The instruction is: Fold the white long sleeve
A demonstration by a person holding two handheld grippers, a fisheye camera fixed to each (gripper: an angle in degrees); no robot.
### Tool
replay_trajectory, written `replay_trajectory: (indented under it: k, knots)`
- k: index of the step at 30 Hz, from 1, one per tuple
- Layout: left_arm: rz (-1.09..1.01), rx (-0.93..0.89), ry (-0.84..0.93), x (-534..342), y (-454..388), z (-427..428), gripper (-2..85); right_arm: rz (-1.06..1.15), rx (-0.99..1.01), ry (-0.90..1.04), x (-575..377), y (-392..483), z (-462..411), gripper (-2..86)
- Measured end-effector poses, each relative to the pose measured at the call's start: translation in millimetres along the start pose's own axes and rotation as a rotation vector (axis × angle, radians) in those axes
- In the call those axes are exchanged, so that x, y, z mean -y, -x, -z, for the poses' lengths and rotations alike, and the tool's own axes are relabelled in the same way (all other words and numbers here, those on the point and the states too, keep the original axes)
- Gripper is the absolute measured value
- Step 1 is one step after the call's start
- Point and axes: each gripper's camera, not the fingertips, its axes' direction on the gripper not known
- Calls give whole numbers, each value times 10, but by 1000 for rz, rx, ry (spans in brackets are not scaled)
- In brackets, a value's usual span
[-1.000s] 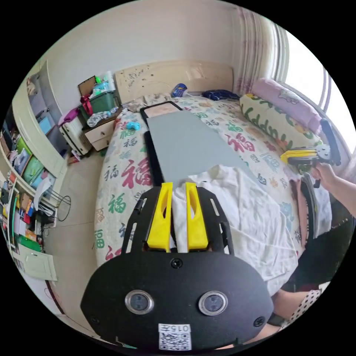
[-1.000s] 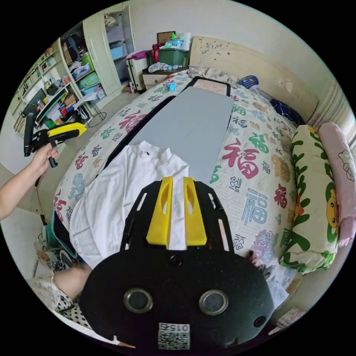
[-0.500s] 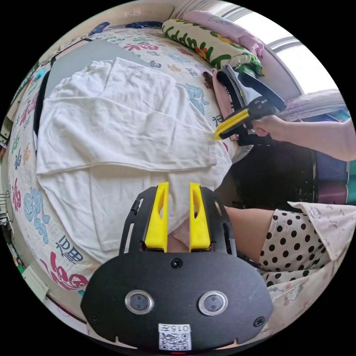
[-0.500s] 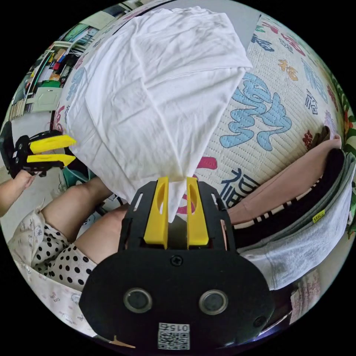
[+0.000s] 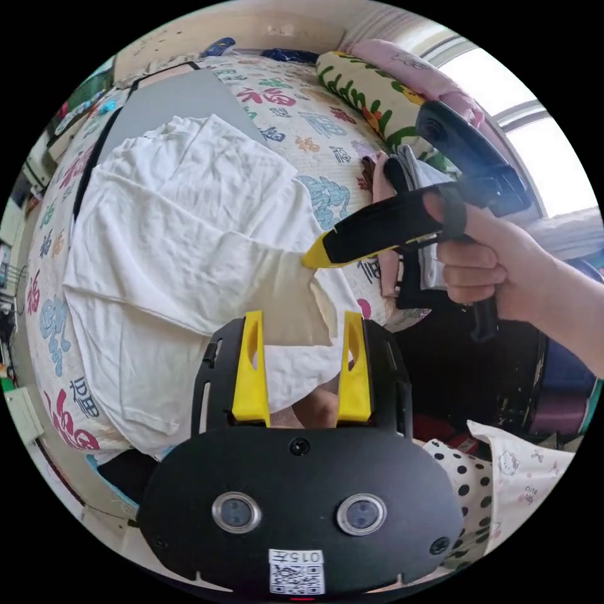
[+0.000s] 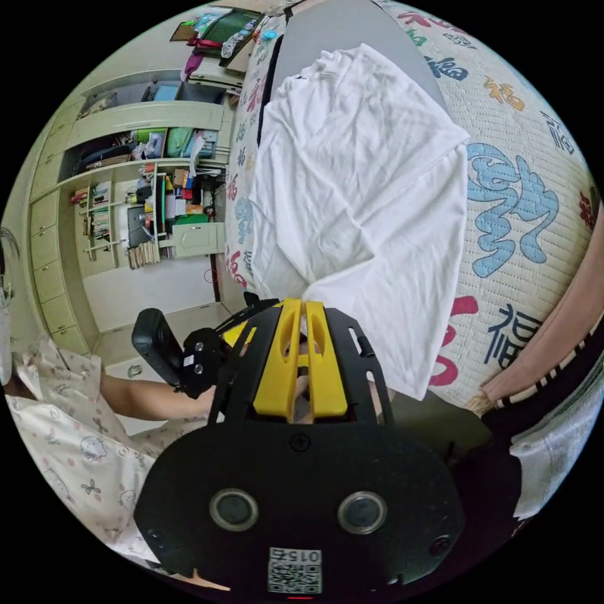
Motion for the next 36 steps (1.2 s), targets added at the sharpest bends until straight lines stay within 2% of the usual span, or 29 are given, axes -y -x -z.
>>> replay_trajectory:
  k: [2, 5, 9, 12, 14, 16, 20, 26, 31, 33, 36]
  knots:
    - [122, 29, -68, -49, 130, 133, 132, 21, 86, -16, 46, 199, -60, 4]
    - [230, -28, -134, -151, 383, 268, 72, 48, 160, -24, 98, 425, -187, 5]
    - [277, -38, -174, -347, 705, 415, 20, 115, 147, -45, 94, 671, -310, 8]
    - [280, -42, -177, -541, 964, 533, 8, 234, 72, -68, 23, 925, -422, 15]
    - [303, -19, -182, -723, 1205, 673, 6, 328, -139, -185, -116, 1231, -497, 27]
    - [333, 35, -186, -877, 1433, 820, 6, 503, -316, -197, -224, 1560, -719, 43]
    - [453, 112, -200, -1273, 2013, 1158, 7, 862, -509, 116, -387, 2125, -1831, 94]
    - [480, 147, -153, -1533, 2360, 1218, 7, 1262, -667, 409, -727, 2519, -3236, 106]
    - [469, 123, -131, -1509, 2399, 1121, 7, 1302, -844, 517, -635, 2621, -3745, 35]
    - [474, 108, -147, -1477, 2417, 1150, 6, 1182, -777, 540, -437, 2745, -3661, 21]
    - [505, 66, -181, -1410, 2550, 1324, 5, 841, -580, 377, 90, 2855, -2941, 11]
